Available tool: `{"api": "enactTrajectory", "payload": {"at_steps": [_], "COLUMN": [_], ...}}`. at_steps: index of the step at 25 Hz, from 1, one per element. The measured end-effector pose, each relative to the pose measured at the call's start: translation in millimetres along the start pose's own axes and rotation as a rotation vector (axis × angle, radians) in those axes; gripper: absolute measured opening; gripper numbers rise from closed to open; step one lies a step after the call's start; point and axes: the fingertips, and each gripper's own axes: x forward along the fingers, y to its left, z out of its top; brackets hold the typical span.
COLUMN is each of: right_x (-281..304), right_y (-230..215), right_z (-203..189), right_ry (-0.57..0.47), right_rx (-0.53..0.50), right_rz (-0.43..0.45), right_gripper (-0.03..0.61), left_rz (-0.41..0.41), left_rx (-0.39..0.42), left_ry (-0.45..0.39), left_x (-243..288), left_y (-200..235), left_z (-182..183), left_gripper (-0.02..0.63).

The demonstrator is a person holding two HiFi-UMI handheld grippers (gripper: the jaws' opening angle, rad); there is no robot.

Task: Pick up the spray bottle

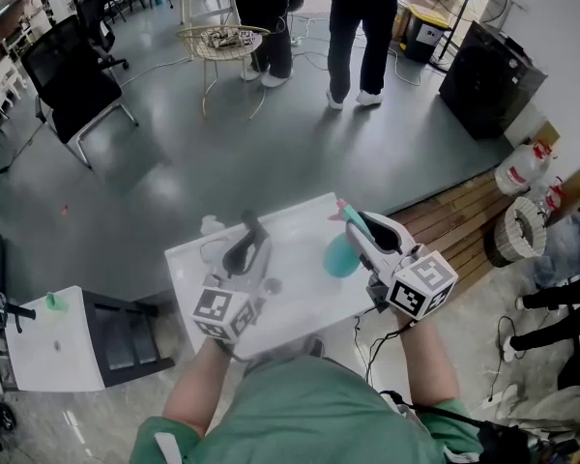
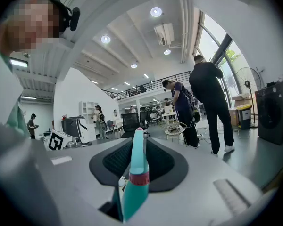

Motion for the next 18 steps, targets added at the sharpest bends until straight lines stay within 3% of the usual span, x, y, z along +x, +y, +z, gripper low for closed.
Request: {"api": "enactTrajectory", "payload": {"at_steps": [18], "right_x": [-1.9], "right_y": [2.7], "right_z": [-0.6], "right_ry": [-0.006], "right_rx": [-0.008], "right_rz": [0.001], "right_gripper": [0.089], "left_rz": [-0.001], "left_rx": [0.000], "left_ry": [0.004], "left_x": [-3.0], "left_y": [-0.5], "left_z": [-1.1], "left_gripper": [0.106]}}
